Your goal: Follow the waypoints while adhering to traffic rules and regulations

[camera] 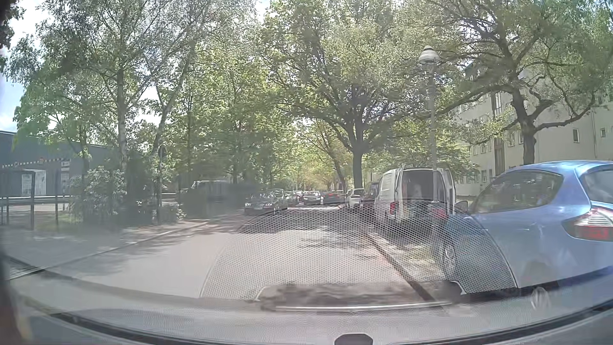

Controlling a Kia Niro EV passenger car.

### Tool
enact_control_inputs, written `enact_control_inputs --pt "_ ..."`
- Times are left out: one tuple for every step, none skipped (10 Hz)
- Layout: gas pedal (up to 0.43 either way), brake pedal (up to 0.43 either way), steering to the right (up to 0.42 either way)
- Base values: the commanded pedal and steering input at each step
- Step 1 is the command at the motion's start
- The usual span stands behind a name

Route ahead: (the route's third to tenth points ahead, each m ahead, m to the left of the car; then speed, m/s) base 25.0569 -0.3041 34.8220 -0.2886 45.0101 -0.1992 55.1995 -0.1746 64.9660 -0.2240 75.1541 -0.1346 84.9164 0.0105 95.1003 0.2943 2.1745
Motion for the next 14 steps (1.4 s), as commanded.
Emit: enact_control_inputs --pt "0.000 0.232 -0.006" --pt "0.000 0.220 -0.006" --pt "0.000 0.189 -0.006" --pt "0.000 0.152 -0.006" --pt "0.000 0.085 -0.006" --pt "0.000 0.091 -0.006" --pt "0.000 0.122 -0.006" --pt "0.000 0.134 -0.006" --pt "0.000 0.152 -0.006" --pt "0.000 0.171 -0.006" --pt "0.000 0.183 -0.005" --pt "0.000 0.189 -0.006" --pt "0.000 0.195 -0.006" --pt "0.000 0.195 -0.005"
